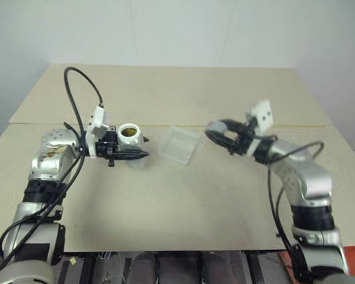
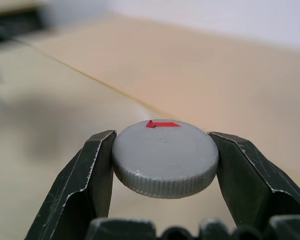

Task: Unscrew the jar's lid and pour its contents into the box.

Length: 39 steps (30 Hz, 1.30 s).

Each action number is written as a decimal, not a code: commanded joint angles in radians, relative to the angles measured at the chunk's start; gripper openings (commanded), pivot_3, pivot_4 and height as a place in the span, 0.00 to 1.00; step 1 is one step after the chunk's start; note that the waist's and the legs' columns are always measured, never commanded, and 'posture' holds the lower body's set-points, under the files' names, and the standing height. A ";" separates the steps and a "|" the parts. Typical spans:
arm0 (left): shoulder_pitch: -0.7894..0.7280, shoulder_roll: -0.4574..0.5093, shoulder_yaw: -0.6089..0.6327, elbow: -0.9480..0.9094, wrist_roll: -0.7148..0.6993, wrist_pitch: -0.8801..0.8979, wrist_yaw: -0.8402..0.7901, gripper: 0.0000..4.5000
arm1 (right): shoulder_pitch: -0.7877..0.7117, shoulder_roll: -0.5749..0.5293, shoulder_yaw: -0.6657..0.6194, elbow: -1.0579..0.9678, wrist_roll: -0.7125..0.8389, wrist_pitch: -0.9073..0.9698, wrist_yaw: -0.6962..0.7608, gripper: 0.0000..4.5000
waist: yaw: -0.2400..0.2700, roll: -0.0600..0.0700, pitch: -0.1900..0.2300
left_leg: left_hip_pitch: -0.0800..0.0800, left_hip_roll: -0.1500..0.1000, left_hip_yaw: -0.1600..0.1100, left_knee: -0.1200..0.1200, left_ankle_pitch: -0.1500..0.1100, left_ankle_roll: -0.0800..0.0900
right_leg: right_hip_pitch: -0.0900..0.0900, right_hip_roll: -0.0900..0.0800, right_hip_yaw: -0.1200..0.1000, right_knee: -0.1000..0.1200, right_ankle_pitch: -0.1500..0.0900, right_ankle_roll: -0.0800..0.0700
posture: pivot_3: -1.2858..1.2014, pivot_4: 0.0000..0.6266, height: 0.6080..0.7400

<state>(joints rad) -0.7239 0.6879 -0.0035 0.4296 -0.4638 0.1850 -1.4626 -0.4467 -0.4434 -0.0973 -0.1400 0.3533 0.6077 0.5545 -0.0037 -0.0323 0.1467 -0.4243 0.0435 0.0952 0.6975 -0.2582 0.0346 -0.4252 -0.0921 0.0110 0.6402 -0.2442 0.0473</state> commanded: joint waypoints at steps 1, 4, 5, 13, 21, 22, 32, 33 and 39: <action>-0.056 -0.042 0.014 0.019 0.030 -0.037 0.052 0.43 | -0.018 0.041 -0.003 0.050 -0.100 -0.024 -0.166 0.71 | -0.010 0.000 0.000 | 0.001 0.000 0.000 0.000 0.000 0.001 | 0.001 0.000 0.000 0.001 0.000 0.000 | 0.52 0.24 1.00; -0.085 -0.081 0.009 0.048 0.062 -0.058 0.084 0.43 | -0.034 0.086 0.035 0.193 -0.181 -0.060 -0.253 0.75 | -0.016 0.000 0.000 | 0.003 0.001 0.000 -0.001 0.000 0.000 | 0.002 0.002 0.000 0.001 0.000 0.000 | 0.52 0.24 1.00; -0.093 -0.092 0.007 0.056 0.070 -0.067 0.091 0.43 | -0.039 0.099 0.041 0.225 -0.189 -0.068 -0.258 0.80 | -0.016 0.000 0.000 | 0.003 0.001 0.000 -0.002 0.000 0.000 | 0.002 0.002 0.000 0.001 0.000 0.000 | 0.52 0.24 1.00; -0.161 -0.143 0.013 0.125 0.140 -0.134 0.168 0.43 | -0.016 0.064 0.036 0.130 -0.173 -0.014 -0.213 1.00 | -0.009 0.000 0.000 | 0.001 0.000 -0.001 -0.002 0.002 -0.003 | 0.000 0.001 0.001 -0.001 0.000 0.000 | 0.52 0.24 1.00; -0.326 -0.161 -0.050 0.344 0.391 -0.510 0.406 0.43 | -0.041 -0.166 -0.044 -0.260 0.100 0.331 0.025 1.00 | -0.002 0.000 0.000 | 0.000 0.000 -0.006 -0.001 -0.002 0.003 | 0.001 0.000 0.000 -0.001 0.000 0.000 | 0.52 0.24 1.00; -0.346 -0.164 -0.074 0.382 0.451 -0.599 0.467 0.43 | -0.057 -0.193 -0.060 -0.277 0.150 0.375 0.059 1.00 | -0.002 0.000 0.000 | 0.001 0.000 -0.006 -0.001 -0.002 0.004 | 0.002 0.000 0.000 -0.001 0.000 0.000 | 0.52 0.24 1.00; -0.582 -0.113 -0.520 0.624 1.314 -1.075 1.499 0.43 | -0.189 -0.388 -0.045 -0.276 0.359 0.501 0.258 1.00 | 0.019 -0.001 0.000 | -0.002 -0.002 0.000 -0.001 -0.003 0.004 | 0.001 -0.001 -0.001 -0.004 0.001 0.001 | 0.52 0.24 1.00; -0.618 -0.115 -0.627 0.622 1.466 -1.006 1.675 0.43 | -0.201 -0.395 -0.037 -0.274 0.367 0.505 0.267 1.00 | 0.020 -0.001 0.000 | -0.002 -0.002 0.001 -0.001 -0.003 0.005 | 0.001 -0.001 -0.001 -0.005 0.001 0.001 | 0.52 0.24 1.00; -0.699 -0.194 -0.964 0.679 1.870 -0.716 2.254 0.43 | -0.249 -0.401 -0.038 -0.256 0.397 0.520 0.263 1.00 | 0.035 -0.001 0.000 | -0.004 -0.003 0.001 0.000 -0.003 0.005 | 0.000 -0.002 -0.002 -0.007 0.001 0.002 | 0.52 0.24 1.00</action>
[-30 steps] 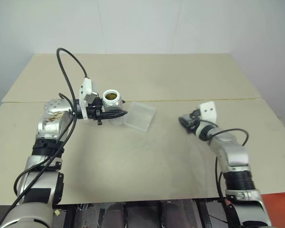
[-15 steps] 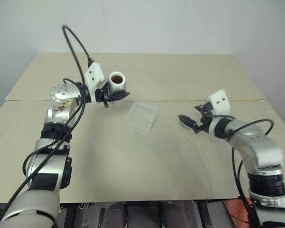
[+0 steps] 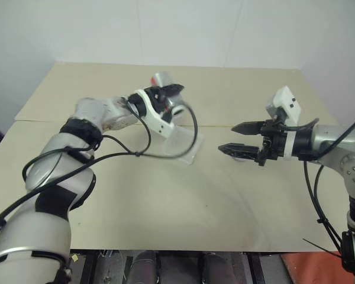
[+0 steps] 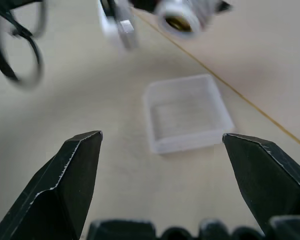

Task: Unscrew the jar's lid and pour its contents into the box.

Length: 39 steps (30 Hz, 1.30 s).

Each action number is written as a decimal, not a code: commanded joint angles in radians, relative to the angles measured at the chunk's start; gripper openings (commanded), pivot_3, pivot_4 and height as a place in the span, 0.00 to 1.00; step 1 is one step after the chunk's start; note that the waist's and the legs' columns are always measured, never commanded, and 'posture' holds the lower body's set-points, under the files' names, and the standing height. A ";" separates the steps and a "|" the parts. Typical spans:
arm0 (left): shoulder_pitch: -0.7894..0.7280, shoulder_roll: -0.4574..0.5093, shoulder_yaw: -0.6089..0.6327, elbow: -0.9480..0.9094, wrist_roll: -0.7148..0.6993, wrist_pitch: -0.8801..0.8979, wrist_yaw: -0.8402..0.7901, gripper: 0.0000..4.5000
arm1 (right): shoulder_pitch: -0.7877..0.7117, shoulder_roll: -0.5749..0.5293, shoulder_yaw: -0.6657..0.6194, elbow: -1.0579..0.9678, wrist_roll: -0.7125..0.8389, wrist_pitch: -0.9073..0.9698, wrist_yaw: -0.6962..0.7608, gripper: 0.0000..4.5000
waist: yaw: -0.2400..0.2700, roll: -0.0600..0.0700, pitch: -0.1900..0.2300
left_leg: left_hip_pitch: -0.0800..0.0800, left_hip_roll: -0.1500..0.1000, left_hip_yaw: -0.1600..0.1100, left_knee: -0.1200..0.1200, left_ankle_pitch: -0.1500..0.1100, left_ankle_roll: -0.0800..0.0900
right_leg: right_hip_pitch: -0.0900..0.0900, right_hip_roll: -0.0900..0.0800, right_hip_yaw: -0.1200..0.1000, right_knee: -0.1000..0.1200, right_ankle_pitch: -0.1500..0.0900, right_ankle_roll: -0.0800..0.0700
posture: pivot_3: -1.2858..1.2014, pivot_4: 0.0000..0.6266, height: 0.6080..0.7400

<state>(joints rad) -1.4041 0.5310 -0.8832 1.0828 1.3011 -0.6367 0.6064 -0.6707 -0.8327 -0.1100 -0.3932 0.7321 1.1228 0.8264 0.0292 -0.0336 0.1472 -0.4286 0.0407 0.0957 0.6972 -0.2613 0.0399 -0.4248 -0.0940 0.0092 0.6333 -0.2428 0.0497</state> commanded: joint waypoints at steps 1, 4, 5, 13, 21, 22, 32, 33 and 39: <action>-0.017 -0.058 -0.115 0.057 0.129 0.134 0.193 0.43 | -0.029 -0.009 -0.033 -0.008 0.026 0.008 -0.016 1.00 | 0.005 0.000 0.000 | -0.001 0.000 0.000 0.000 0.000 0.000 | -0.001 0.000 -0.001 0.000 0.000 0.000 | 0.52 0.24 1.00; -0.020 -0.093 -0.168 0.121 0.161 0.191 0.211 0.43 | -0.034 0.004 -0.067 -0.024 0.060 0.033 -0.051 1.00 | 0.009 0.000 0.000 | -0.003 0.000 0.001 0.001 0.002 -0.003 | -0.003 0.000 -0.001 0.000 0.000 0.000 | 0.52 0.24 1.00; -0.021 -0.100 -0.180 0.131 0.167 0.210 0.232 0.43 | -0.034 0.007 -0.080 -0.029 0.076 0.042 -0.062 1.00 | 0.009 0.000 0.000 | -0.003 0.000 0.001 0.001 0.003 -0.005 | -0.003 0.000 -0.001 0.000 0.000 0.000 | 0.52 0.24 1.00; -0.027 -0.132 -0.218 0.164 0.157 0.242 0.281 0.43 | -0.009 0.013 -0.115 -0.080 0.158 0.068 -0.125 1.00 | 0.012 -0.001 0.000 | -0.003 0.000 0.001 0.002 0.004 -0.006 | -0.003 -0.001 -0.001 0.001 0.000 0.000 | 0.52 0.24 1.00; -0.024 -0.117 -0.109 0.175 -0.004 0.123 0.194 0.43 | 0.009 0.015 -0.095 -0.074 0.169 0.044 -0.139 1.00 | 0.011 -0.001 0.000 | -0.004 0.000 0.001 0.002 0.004 -0.006 | -0.003 -0.001 -0.001 0.001 0.000 0.000 | 0.52 0.24 1.00; -0.021 -0.107 -0.074 0.178 -0.047 0.102 0.168 0.43 | 0.008 0.019 -0.097 -0.069 0.170 0.043 -0.141 1.00 | 0.010 -0.001 0.000 | -0.004 0.000 0.001 0.002 0.004 -0.006 | -0.003 -0.001 -0.001 0.001 0.000 0.000 | 0.52 0.24 1.00; 0.202 -0.106 0.611 0.096 -0.997 -0.086 -0.737 0.43 | 0.034 0.021 -0.070 -0.032 0.123 -0.060 -0.088 1.00 | 0.001 0.000 0.000 | -0.002 0.001 0.002 0.005 0.005 -0.008 | -0.002 -0.001 -0.002 0.005 0.000 0.000 | 0.52 0.24 1.00; 0.234 -0.119 0.674 0.048 -1.107 -0.015 -0.877 0.43 | 0.036 0.022 -0.068 -0.030 0.121 -0.066 -0.086 1.00 | 0.000 0.000 0.000 | -0.003 0.002 0.002 0.006 0.005 -0.008 | -0.002 -0.001 -0.003 0.005 0.000 0.000 | 0.52 0.24 1.00; 0.453 -0.144 0.887 -0.356 -1.474 0.500 -1.191 0.43 | 0.042 0.037 -0.055 -0.019 0.108 -0.095 -0.078 1.00 | -0.020 0.000 0.000 | -0.003 0.003 -0.002 0.008 0.004 -0.007 | -0.001 0.000 -0.003 0.006 0.000 0.000 | 0.52 0.24 1.00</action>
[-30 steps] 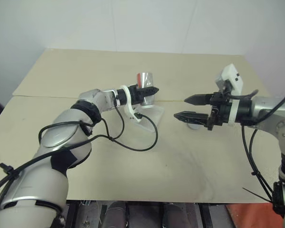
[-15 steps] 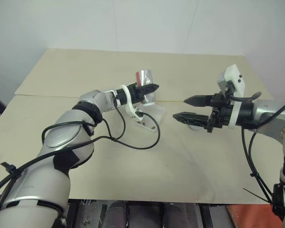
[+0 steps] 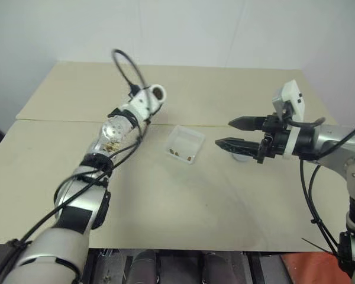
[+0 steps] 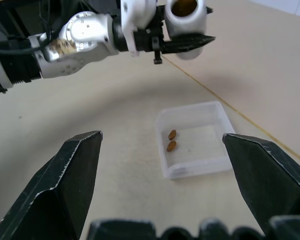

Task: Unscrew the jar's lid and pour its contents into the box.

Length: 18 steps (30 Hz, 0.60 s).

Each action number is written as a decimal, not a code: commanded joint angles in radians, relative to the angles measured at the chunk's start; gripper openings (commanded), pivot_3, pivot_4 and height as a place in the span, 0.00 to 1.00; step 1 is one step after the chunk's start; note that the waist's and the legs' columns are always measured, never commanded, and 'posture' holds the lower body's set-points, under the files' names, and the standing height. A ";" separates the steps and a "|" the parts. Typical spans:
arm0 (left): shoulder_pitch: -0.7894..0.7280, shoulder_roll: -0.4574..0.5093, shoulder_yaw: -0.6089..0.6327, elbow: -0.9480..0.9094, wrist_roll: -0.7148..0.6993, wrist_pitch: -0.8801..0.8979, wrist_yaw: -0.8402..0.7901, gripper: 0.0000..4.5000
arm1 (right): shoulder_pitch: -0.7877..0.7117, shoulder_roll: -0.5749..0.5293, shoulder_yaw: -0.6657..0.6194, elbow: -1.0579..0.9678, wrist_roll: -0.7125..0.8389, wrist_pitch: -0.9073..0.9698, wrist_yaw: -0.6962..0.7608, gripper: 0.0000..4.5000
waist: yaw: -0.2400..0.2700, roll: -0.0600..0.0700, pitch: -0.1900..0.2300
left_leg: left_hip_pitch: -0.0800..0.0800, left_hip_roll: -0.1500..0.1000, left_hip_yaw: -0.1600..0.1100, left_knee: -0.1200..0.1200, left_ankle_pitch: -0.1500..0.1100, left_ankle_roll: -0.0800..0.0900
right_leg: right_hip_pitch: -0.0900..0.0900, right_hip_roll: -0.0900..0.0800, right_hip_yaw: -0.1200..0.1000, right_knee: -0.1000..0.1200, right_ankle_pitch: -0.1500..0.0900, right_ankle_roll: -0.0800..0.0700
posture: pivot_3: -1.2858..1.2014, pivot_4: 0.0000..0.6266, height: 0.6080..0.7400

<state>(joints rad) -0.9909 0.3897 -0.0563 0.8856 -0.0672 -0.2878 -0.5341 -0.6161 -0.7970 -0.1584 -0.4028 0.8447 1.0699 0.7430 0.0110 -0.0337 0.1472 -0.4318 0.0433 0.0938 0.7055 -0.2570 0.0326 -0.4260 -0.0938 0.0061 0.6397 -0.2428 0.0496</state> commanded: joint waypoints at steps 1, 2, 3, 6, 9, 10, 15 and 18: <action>0.071 -0.006 0.070 -0.203 -0.118 0.199 -0.048 0.43 | -0.014 0.005 -0.005 -0.007 -0.006 -0.044 0.004 1.00 | -0.003 0.000 0.000 | 0.000 0.000 -0.002 0.000 0.000 0.000 | 0.000 0.000 0.000 0.000 0.000 0.000 | 0.52 0.24 1.00; 0.099 -0.014 0.080 -0.242 -0.126 0.234 -0.038 0.43 | -0.015 0.007 -0.004 -0.006 -0.008 -0.047 0.003 1.00 | -0.004 0.000 0.000 | 0.001 0.000 -0.004 0.000 0.000 0.000 | 0.000 0.000 0.000 0.000 0.000 0.000 | 0.52 0.24 1.00; 0.131 -0.022 0.084 -0.277 -0.133 0.255 -0.039 0.43 | -0.015 0.009 -0.004 -0.006 -0.008 -0.048 0.003 1.00 | -0.004 0.000 0.000 | 0.002 0.000 -0.005 0.000 0.000 0.000 | 0.001 0.001 0.001 0.000 0.000 0.000 | 0.52 0.24 1.00; 0.201 -0.049 0.093 -0.333 -0.129 0.314 -0.003 0.43 | -0.013 0.011 -0.005 -0.010 -0.006 -0.048 -0.001 1.00 | -0.003 0.000 0.000 | 0.002 0.000 -0.006 0.000 0.000 0.001 | 0.002 0.000 0.001 0.001 0.000 0.000 | 0.52 0.24 1.00; 0.250 -0.073 0.098 -0.358 -0.119 0.330 0.024 0.43 | -0.004 0.010 -0.005 -0.017 -0.007 -0.050 -0.001 1.00 | 0.000 0.000 0.000 | 0.003 0.000 -0.006 0.000 -0.001 0.002 | 0.002 0.000 0.001 0.001 0.000 0.000 | 0.52 0.24 1.00; 0.258 -0.081 0.103 -0.362 -0.125 0.332 0.027 0.43 | 0.000 0.009 -0.005 -0.019 -0.009 -0.052 0.000 1.00 | 0.001 0.000 0.000 | 0.003 0.000 -0.006 0.000 -0.001 0.002 | 0.002 0.000 0.001 0.001 0.000 0.000 | 0.52 0.24 1.00; 0.274 -0.089 0.085 -0.325 -0.078 0.280 0.041 0.43 | 0.022 0.005 -0.002 -0.033 -0.022 -0.062 -0.004 1.00 | 0.002 0.000 0.000 | 0.003 -0.001 -0.006 0.000 -0.001 0.002 | 0.002 0.000 0.001 0.000 0.000 0.000 | 0.52 0.24 1.00; 0.278 -0.095 0.083 -0.316 -0.074 0.278 0.040 0.43 | 0.035 0.003 -0.001 -0.044 -0.030 -0.071 -0.006 1.00 | 0.002 0.000 0.000 | 0.003 -0.001 -0.006 0.000 -0.001 0.002 | 0.002 0.000 0.001 0.000 0.000 0.000 | 0.52 0.24 1.00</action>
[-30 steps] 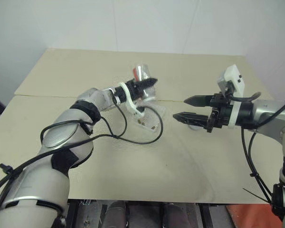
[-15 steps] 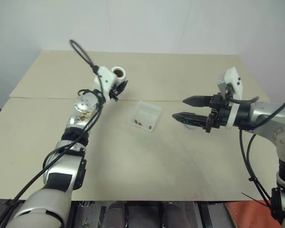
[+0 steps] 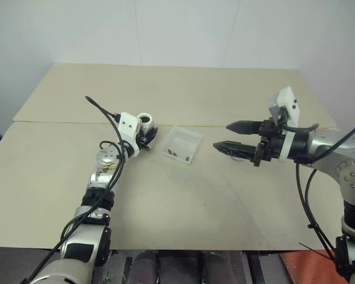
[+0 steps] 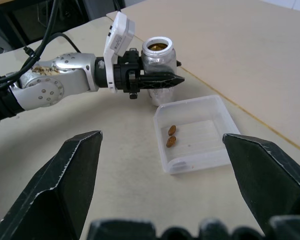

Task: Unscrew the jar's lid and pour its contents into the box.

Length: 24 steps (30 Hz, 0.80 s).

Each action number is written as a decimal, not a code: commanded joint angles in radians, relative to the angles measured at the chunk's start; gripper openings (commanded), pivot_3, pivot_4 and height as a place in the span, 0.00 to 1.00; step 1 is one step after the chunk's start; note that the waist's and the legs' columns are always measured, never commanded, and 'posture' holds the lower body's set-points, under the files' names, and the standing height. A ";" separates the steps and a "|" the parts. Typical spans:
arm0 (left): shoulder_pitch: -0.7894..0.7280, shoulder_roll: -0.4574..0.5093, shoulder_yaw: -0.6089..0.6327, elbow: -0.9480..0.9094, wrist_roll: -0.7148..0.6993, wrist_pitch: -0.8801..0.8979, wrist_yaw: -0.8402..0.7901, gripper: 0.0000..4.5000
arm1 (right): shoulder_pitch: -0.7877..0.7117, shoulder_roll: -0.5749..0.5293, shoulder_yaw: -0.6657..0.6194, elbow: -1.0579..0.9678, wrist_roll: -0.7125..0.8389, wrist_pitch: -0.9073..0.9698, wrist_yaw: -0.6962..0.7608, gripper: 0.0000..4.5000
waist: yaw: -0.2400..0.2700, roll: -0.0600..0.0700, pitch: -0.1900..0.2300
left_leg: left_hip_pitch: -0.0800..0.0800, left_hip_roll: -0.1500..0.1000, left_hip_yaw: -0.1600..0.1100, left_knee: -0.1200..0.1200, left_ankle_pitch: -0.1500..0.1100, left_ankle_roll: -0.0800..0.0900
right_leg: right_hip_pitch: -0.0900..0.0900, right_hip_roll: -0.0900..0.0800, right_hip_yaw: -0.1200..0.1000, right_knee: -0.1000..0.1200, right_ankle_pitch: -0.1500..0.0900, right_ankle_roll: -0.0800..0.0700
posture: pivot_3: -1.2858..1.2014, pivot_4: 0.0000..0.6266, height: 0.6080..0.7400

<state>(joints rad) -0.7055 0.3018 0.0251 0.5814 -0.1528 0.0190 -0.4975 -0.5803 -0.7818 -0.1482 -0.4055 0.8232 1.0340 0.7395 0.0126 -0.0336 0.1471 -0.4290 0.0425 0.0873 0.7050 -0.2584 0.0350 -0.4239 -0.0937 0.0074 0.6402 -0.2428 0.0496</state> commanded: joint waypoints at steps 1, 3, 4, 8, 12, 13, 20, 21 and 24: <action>-0.004 -0.008 -0.001 -0.013 0.014 -0.028 -0.001 0.43 | 0.002 -0.012 -0.012 -0.044 -0.009 -0.037 -0.003 1.00 | 0.000 0.000 0.000 | 0.000 0.000 0.000 0.000 0.000 0.000 | 0.000 0.000 0.000 0.000 0.000 0.000 | 0.52 0.24 1.00; 0.005 -0.012 0.001 -0.018 0.012 -0.013 -0.006 0.59 | 0.008 -0.011 -0.015 -0.050 -0.011 -0.037 -0.003 1.00 | 0.000 0.000 0.000 | 0.000 0.000 0.000 0.000 -0.001 0.002 | 0.000 0.000 0.000 0.000 0.000 0.000 | 0.52 0.24 1.00; 0.013 -0.012 -0.001 -0.019 0.016 -0.015 -0.007 0.64 | 0.010 -0.010 -0.016 -0.053 -0.011 -0.037 -0.004 1.00 | 0.000 0.000 0.000 | 0.000 0.000 0.000 0.000 -0.002 0.003 | 0.000 0.000 0.000 0.000 0.000 0.000 | 0.52 0.24 1.00; 0.039 -0.014 -0.003 -0.035 0.027 -0.014 -0.001 0.92 | 0.014 -0.009 -0.024 -0.061 -0.006 -0.032 -0.009 1.00 | 0.000 0.000 0.000 | 0.000 0.000 0.000 0.000 -0.002 0.003 | 0.000 0.000 0.000 0.000 0.000 0.000 | 0.52 0.24 1.00; 0.051 -0.013 0.001 -0.047 0.035 -0.008 0.008 0.99 | 0.012 -0.006 -0.026 -0.065 -0.001 -0.029 -0.014 1.00 | 0.001 0.000 0.000 | 0.000 0.000 0.000 0.000 -0.002 0.003 | 0.000 0.000 0.000 0.000 0.000 0.000 | 0.52 0.24 1.00; 0.056 -0.009 0.000 -0.056 0.039 -0.004 0.010 0.99 | 0.013 -0.006 -0.027 -0.068 0.001 -0.028 -0.015 1.00 | 0.001 0.000 0.000 | 0.000 0.000 0.000 0.000 -0.002 0.003 | 0.000 0.000 0.000 0.000 0.000 0.000 | 0.52 0.24 1.00; 0.221 0.068 -0.018 -0.327 0.038 0.114 -0.032 0.99 | 0.029 -0.012 -0.032 -0.094 0.011 -0.014 -0.028 1.00 | -0.006 0.000 0.000 | 0.001 0.000 0.000 -0.002 -0.002 0.003 | 0.000 0.000 0.001 0.000 0.000 0.000 | 0.52 0.24 1.00; 0.258 0.084 -0.020 -0.393 0.030 0.138 -0.045 0.99 | 0.035 -0.014 -0.035 -0.099 0.011 -0.013 -0.031 1.00 | -0.007 0.000 0.000 | 0.002 0.001 0.000 -0.003 -0.002 0.003 | 0.000 0.000 0.001 0.000 0.000 0.000 | 0.52 0.24 1.00; 0.374 0.137 -0.009 -0.608 -0.015 0.249 -0.082 0.99 | 0.054 -0.018 -0.047 -0.115 0.017 -0.011 -0.038 1.00 | -0.004 0.000 0.000 | 0.003 0.001 0.000 -0.003 -0.002 0.003 | 0.000 0.000 0.002 0.000 0.000 0.000 | 0.52 0.24 1.00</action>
<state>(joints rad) -0.3567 0.4123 0.0047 0.1202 -0.1300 0.2132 -0.5551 -0.5248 -0.7878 -0.1524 -0.4820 0.8177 1.0317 0.7093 0.0086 -0.0333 0.1468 -0.4247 0.0435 0.0877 0.7023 -0.2607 0.0386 -0.4225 -0.0940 0.0098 0.6405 -0.2428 0.0495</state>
